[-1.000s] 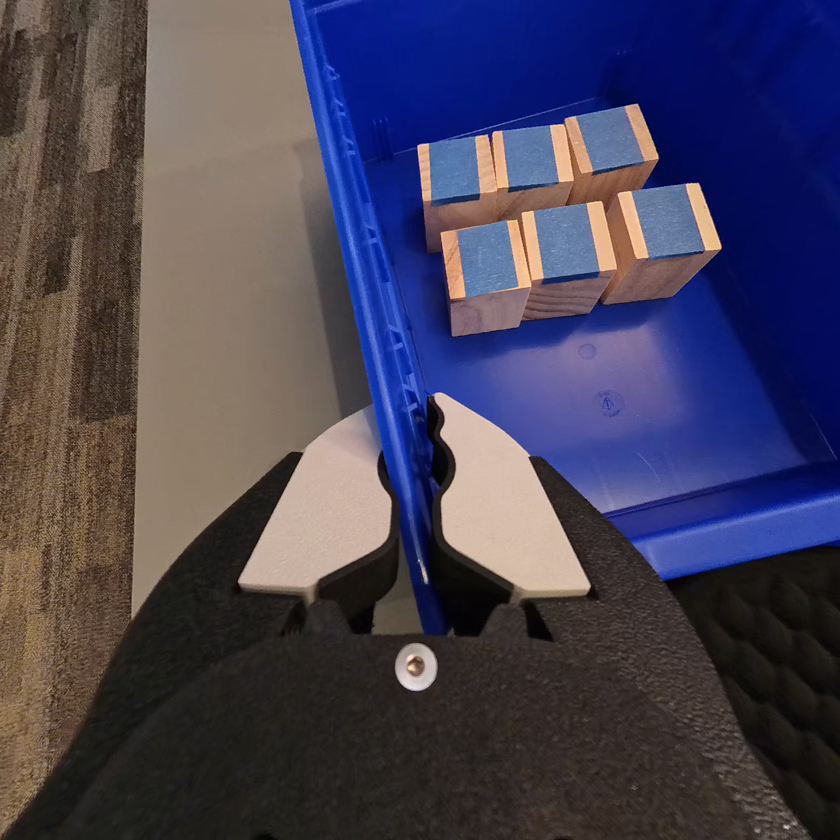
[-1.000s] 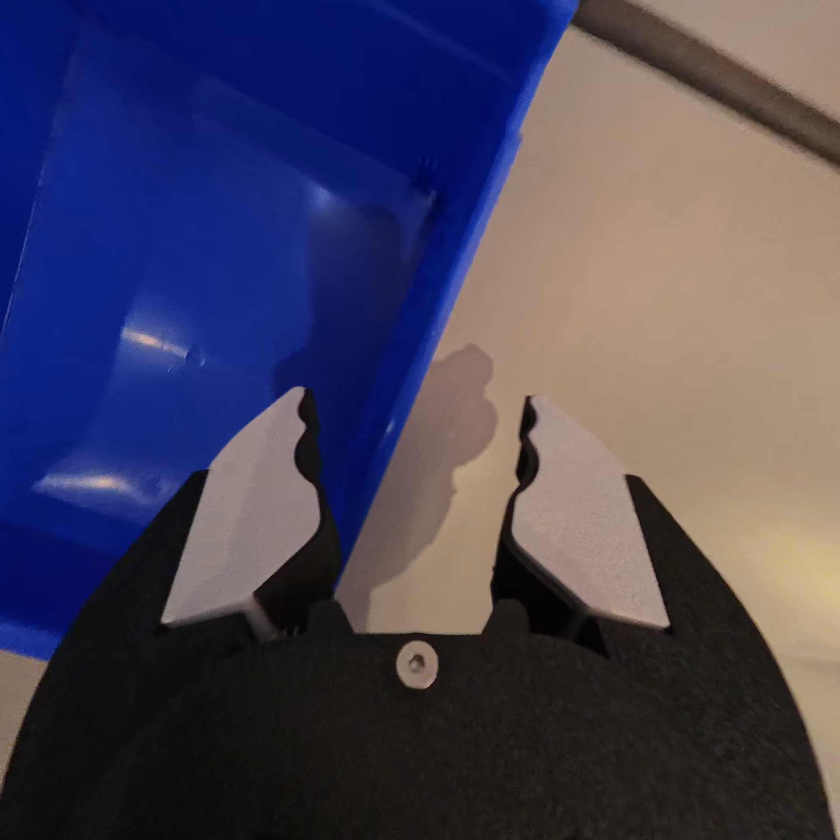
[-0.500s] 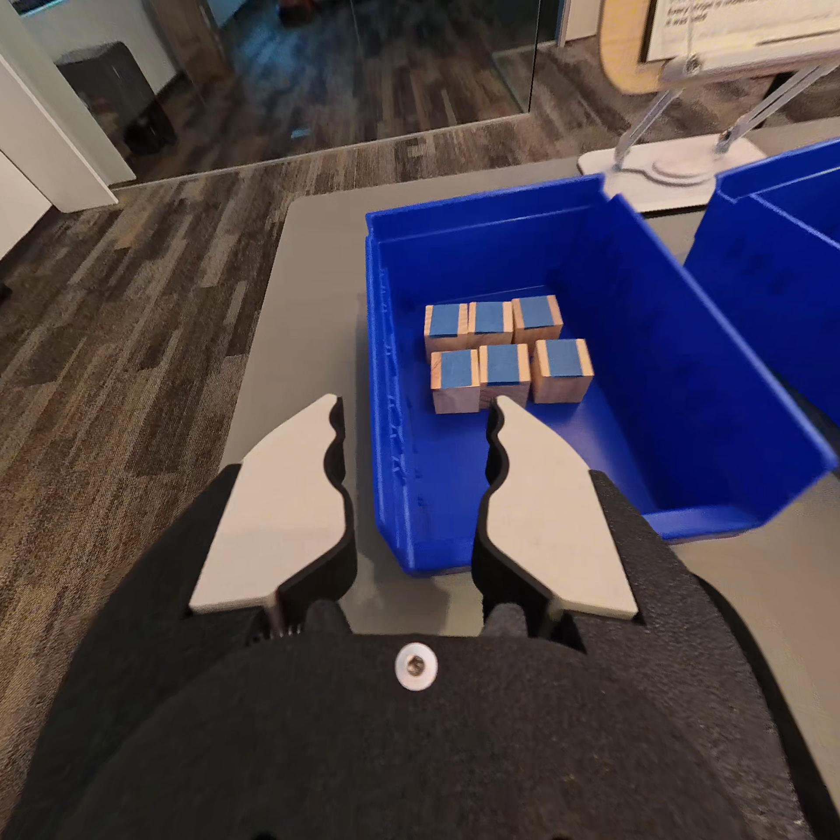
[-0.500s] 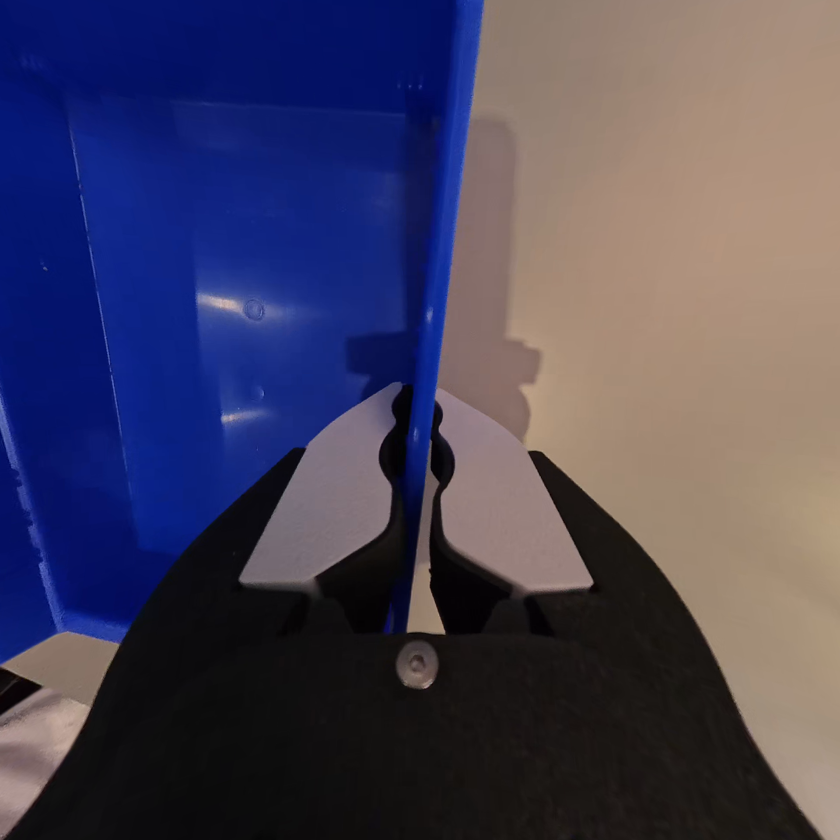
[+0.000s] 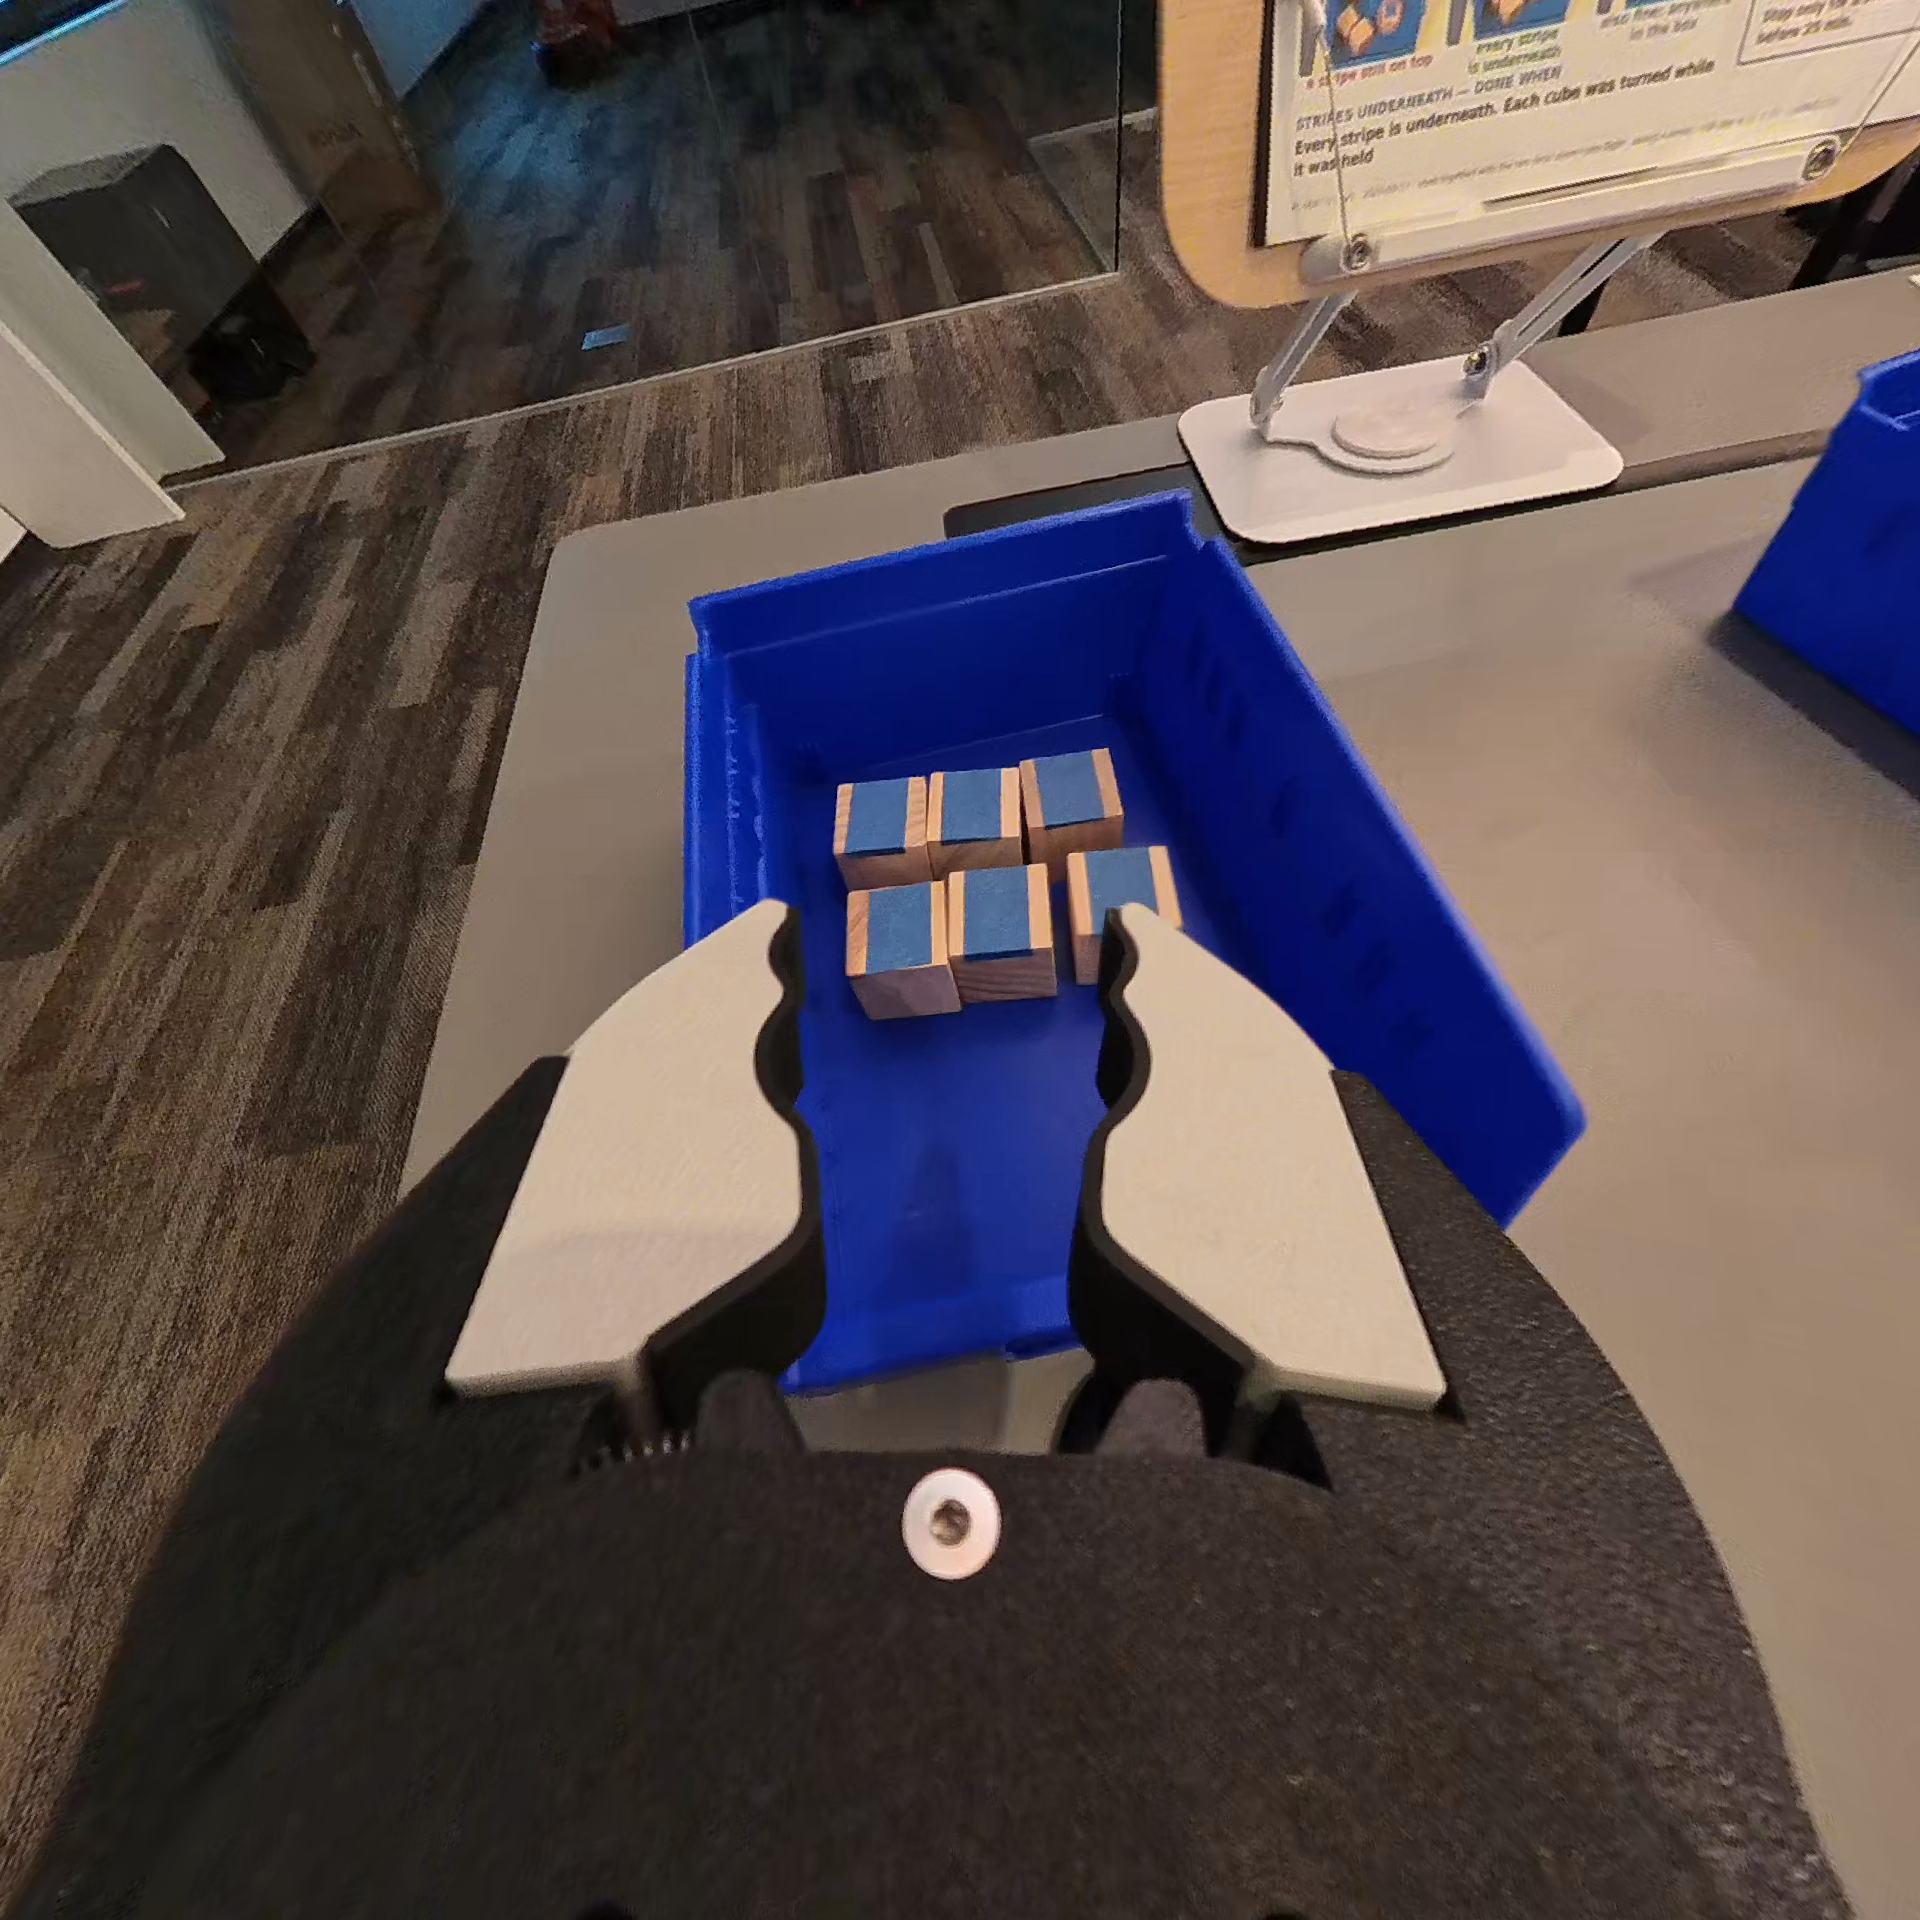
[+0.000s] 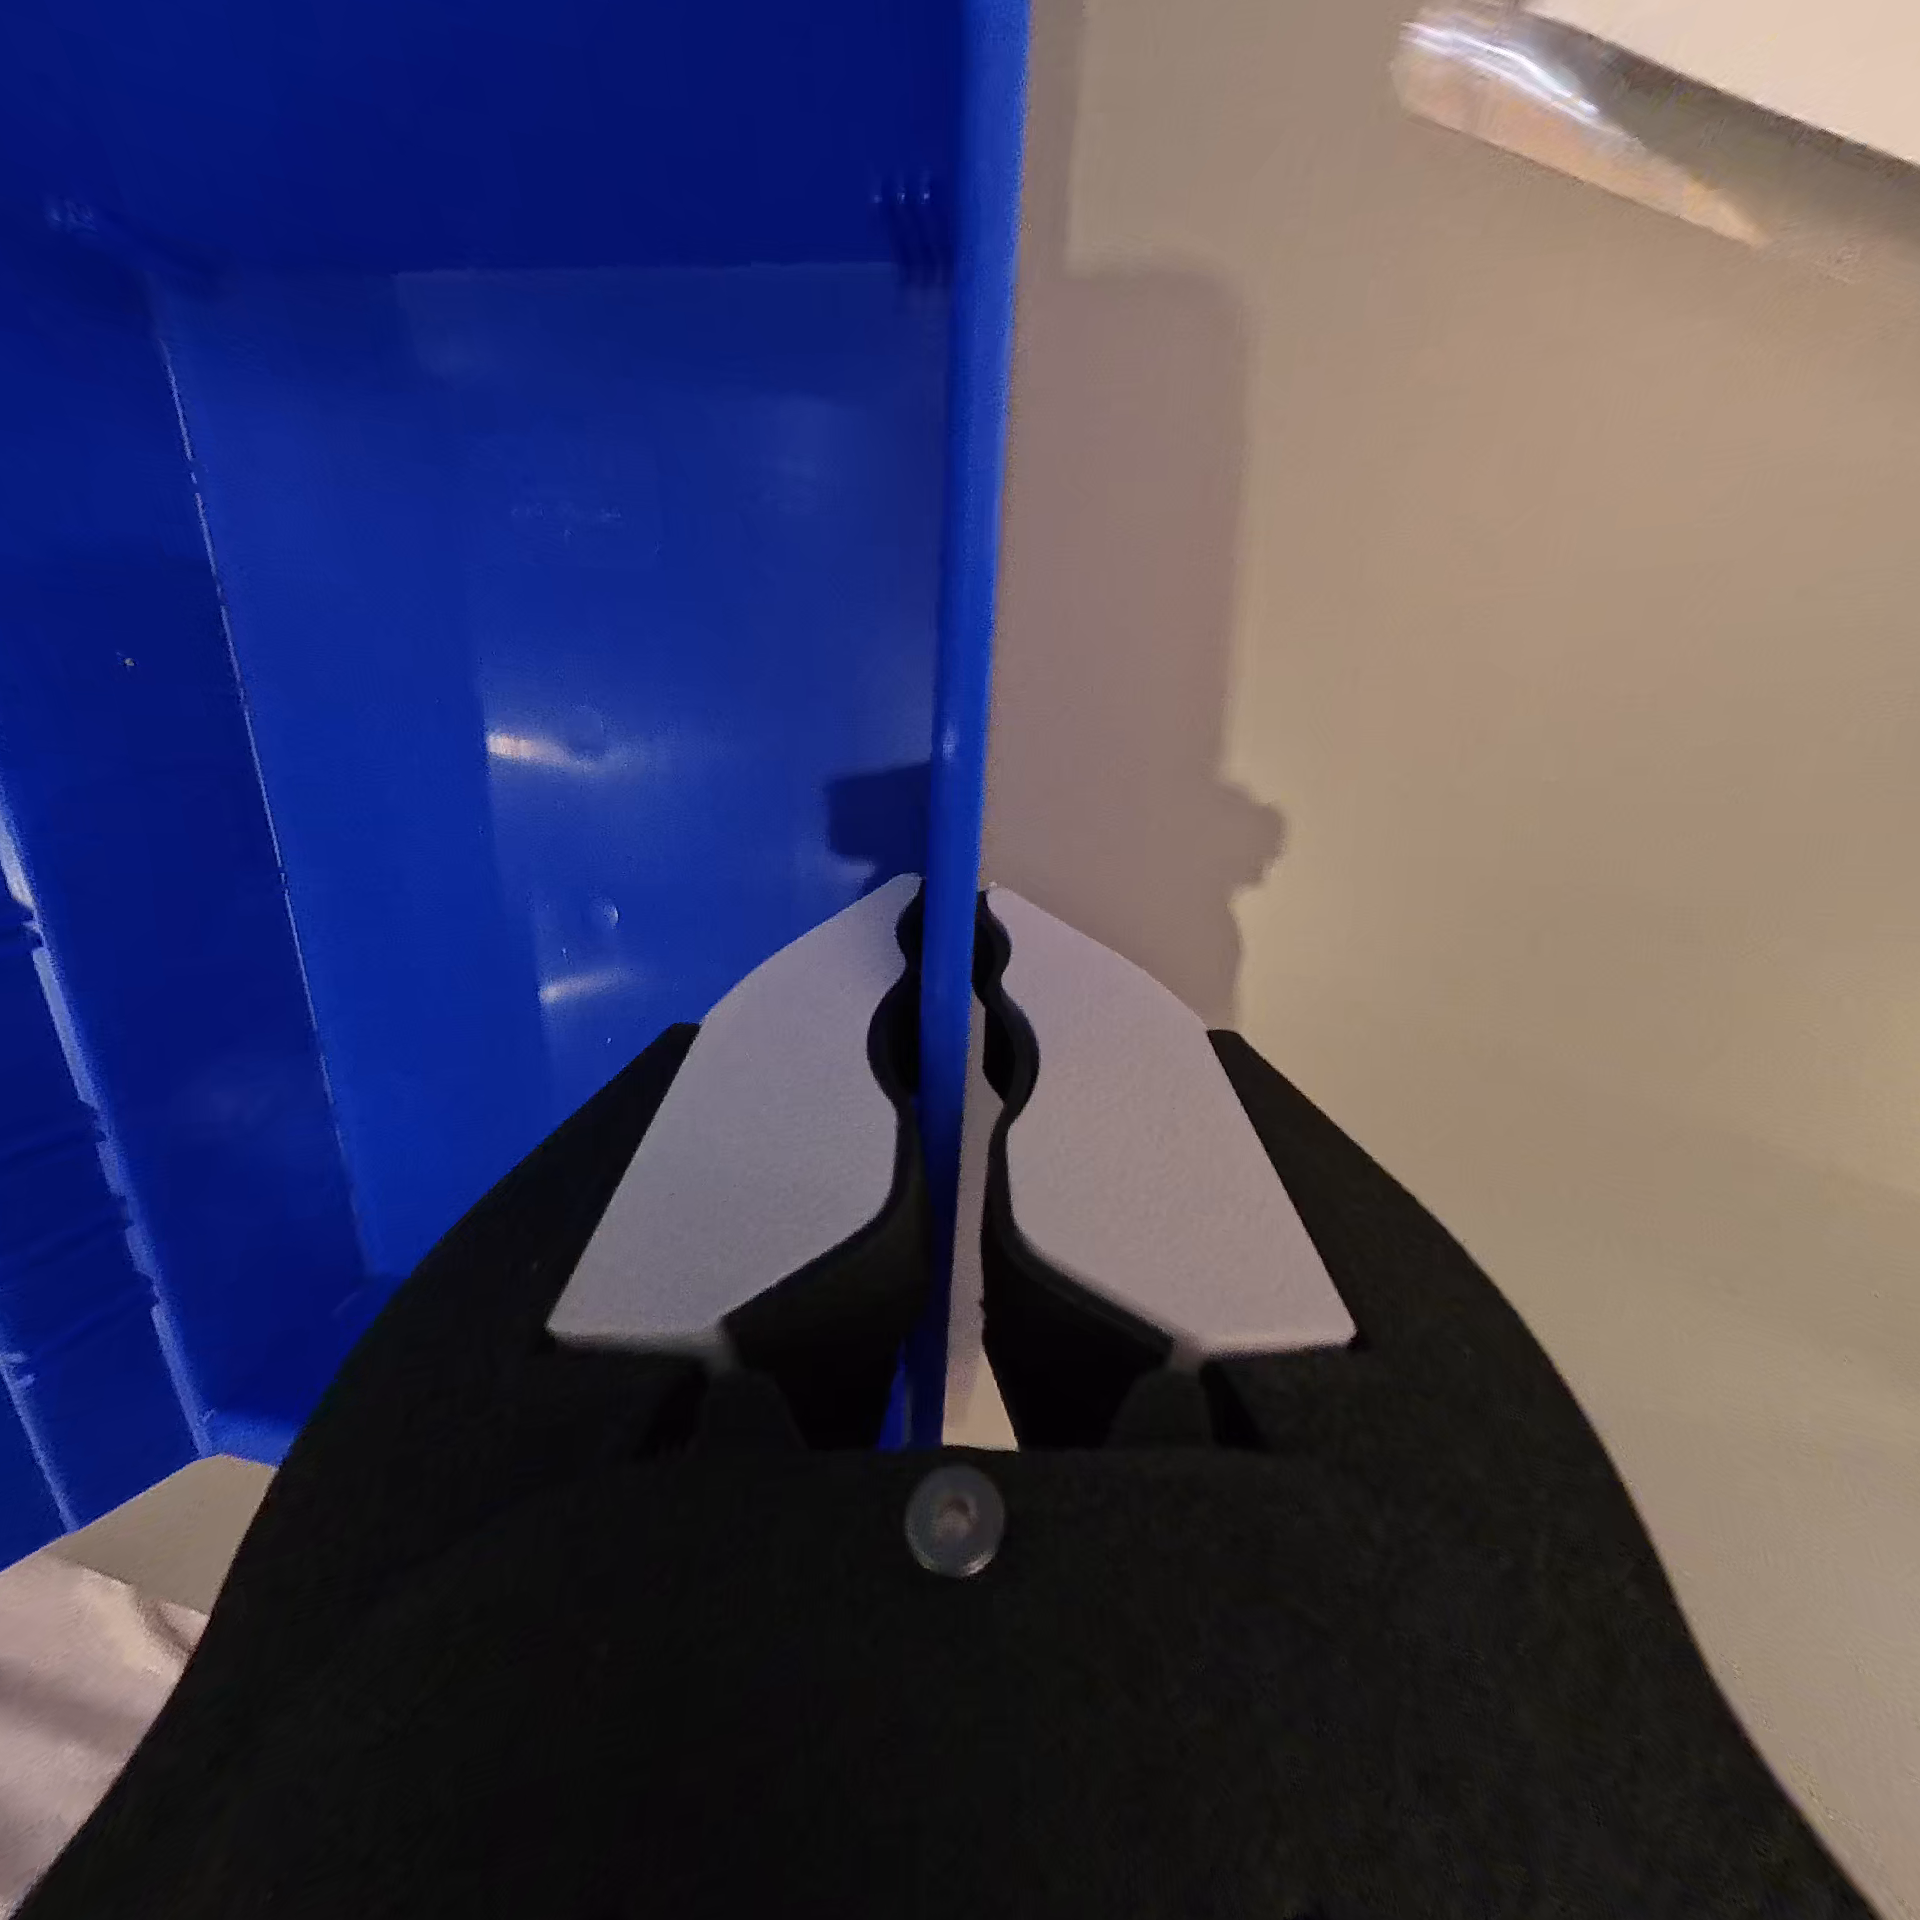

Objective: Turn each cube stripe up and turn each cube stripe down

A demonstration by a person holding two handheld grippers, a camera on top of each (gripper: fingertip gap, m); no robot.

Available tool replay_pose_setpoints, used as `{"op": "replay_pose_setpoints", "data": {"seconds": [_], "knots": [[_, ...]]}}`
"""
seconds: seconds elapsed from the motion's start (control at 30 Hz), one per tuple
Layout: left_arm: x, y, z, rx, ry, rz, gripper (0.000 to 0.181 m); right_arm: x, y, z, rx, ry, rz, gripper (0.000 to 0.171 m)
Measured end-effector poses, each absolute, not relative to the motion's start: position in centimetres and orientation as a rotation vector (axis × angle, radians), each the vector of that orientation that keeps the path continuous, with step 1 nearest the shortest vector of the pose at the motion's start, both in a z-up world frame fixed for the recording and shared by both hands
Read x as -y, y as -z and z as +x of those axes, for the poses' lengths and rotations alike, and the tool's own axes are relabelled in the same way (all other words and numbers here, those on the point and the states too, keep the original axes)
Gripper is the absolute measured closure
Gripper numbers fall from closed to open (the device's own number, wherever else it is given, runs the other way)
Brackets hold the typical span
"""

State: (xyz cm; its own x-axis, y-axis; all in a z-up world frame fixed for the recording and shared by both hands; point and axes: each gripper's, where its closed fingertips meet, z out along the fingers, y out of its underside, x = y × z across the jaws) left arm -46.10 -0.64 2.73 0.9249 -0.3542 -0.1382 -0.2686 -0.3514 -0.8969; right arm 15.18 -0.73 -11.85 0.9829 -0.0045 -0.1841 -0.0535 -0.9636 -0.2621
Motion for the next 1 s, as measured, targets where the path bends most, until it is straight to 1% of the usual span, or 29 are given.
{"op": "replay_pose_setpoints", "data": {"seconds": [0.23,0.53,1.0], "knots": [[0.5,-3.2,-44.0,-0.464,0.076,-1.957,0.127,2.7,11.9,22.5,-0.169,-0.248,-2.854,0.165],[-0.1,-3.1,-40.8,-0.495,0.096,-1.967,0.128,5.8,12.0,29.0,-0.266,-0.220,-2.837,0.165],[-1.0,-2.5,-37.2,-0.536,0.109,-1.976,0.127,7.1,12.0,31.8,-0.251,-0.199,-2.824,0.165]]}}
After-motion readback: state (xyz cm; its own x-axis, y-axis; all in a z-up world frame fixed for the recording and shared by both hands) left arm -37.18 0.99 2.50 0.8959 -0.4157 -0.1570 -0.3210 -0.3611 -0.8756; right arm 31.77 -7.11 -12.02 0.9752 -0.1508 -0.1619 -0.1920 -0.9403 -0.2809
